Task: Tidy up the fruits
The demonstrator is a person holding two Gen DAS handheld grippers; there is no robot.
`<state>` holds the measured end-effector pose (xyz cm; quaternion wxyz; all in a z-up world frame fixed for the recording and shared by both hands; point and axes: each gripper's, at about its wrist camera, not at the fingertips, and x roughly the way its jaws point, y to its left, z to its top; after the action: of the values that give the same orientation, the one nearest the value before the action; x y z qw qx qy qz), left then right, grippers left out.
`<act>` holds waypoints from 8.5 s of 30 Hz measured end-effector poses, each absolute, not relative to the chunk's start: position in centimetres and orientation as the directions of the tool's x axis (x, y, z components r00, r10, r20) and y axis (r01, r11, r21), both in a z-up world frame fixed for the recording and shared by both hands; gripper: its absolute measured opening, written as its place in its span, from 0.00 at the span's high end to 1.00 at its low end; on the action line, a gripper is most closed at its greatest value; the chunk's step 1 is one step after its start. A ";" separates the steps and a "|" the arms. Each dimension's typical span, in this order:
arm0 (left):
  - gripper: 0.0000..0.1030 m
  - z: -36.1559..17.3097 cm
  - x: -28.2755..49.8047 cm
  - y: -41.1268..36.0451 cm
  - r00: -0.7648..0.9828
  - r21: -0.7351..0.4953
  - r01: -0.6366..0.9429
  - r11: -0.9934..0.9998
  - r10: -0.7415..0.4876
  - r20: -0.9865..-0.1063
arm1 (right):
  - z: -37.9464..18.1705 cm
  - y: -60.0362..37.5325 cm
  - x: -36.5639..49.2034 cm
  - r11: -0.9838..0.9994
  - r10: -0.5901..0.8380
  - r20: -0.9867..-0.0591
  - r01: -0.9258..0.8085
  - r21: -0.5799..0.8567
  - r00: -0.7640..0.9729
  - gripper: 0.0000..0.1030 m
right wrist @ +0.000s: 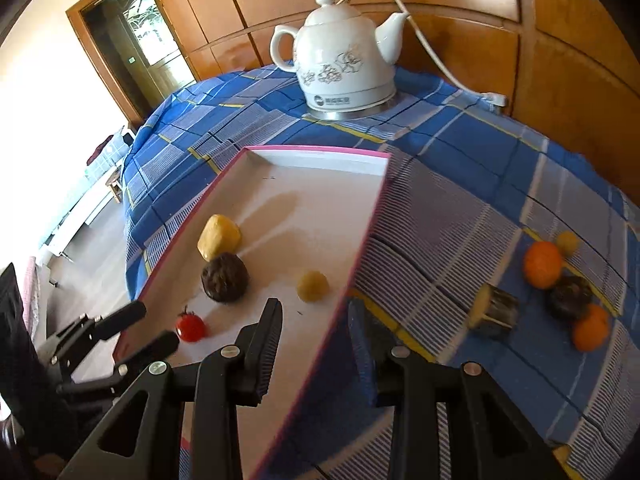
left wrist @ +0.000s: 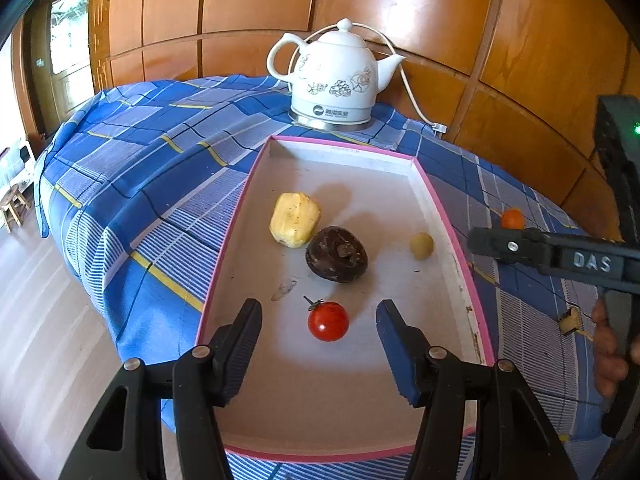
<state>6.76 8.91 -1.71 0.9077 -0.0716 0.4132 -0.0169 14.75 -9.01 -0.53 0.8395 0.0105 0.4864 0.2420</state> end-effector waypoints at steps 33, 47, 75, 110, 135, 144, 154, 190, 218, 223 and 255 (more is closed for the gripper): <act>0.41 -0.4 6.6 2.7 0.648 -0.074 0.140 0.987 -0.148 -0.747 | -1.6 -33.5 12.2 0.989 0.055 -0.861 0.094 0.118 0.505 0.66; 0.39 0.8 9.7 -5.7 0.598 -0.074 0.323 0.944 -0.264 -0.757 | -1.5 -33.4 12.4 0.985 0.067 -0.873 0.106 0.134 0.483 0.66; 0.39 -3.5 19.1 -13.0 0.491 -0.090 0.315 0.945 -0.243 -0.837 | -1.4 -33.3 12.8 0.980 0.109 -0.870 0.094 0.175 0.482 0.66; 0.74 -6.1 10.3 -12.0 0.543 -0.122 0.429 0.895 -0.363 -0.757 | -2.4 -32.1 12.8 0.987 0.118 -0.871 0.043 0.158 0.477 0.66; 0.74 -6.4 10.0 -11.3 0.558 -0.151 0.451 0.879 -0.410 -0.722 | -5.1 -26.1 19.4 0.979 0.059 -0.914 -0.203 -0.026 0.401 0.43; 0.74 -6.4 9.8 -11.2 0.559 -0.158 0.455 0.876 -0.419 -0.716 | -5.3 -26.4 18.4 0.972 0.007 -0.907 -0.215 -0.093 0.422 0.61; 0.74 -6.3 10.0 -11.6 0.556 -0.143 0.453 0.880 -0.404 -0.726 | -5.6 -31.6 13.1 0.993 -0.067 -0.928 -0.066 -0.098 0.368 0.61; 0.74 -4.3 8.4 -11.3 0.536 -0.124 0.422 0.898 -0.357 -0.765 | -7.0 -33.2 14.7 0.998 -0.018 -0.928 -0.053 -0.040 0.371 0.61; 0.74 -0.6 6.9 -9.5 0.573 -0.130 0.395 0.909 -0.354 -0.739 | -6.6 -32.3 14.1 0.994 -0.047 -0.924 -0.078 -0.083 0.380 0.61; 0.74 -0.1 7.4 -7.9 0.569 -0.168 0.373 0.913 -0.367 -0.736 | -6.6 -32.2 14.0 0.993 -0.048 -0.923 -0.079 -0.084 0.382 0.61; 0.64 -1.0 18.3 6.6 0.640 -0.118 -0.022 0.993 -0.077 -0.765 | -6.4 -31.8 13.7 0.993 -0.046 -0.924 -0.085 -0.084 0.379 0.61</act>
<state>18.35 6.64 -0.95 0.9035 -0.0584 0.4243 -0.0153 13.70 -31.84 -6.39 0.8282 -0.0587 0.5572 0.0115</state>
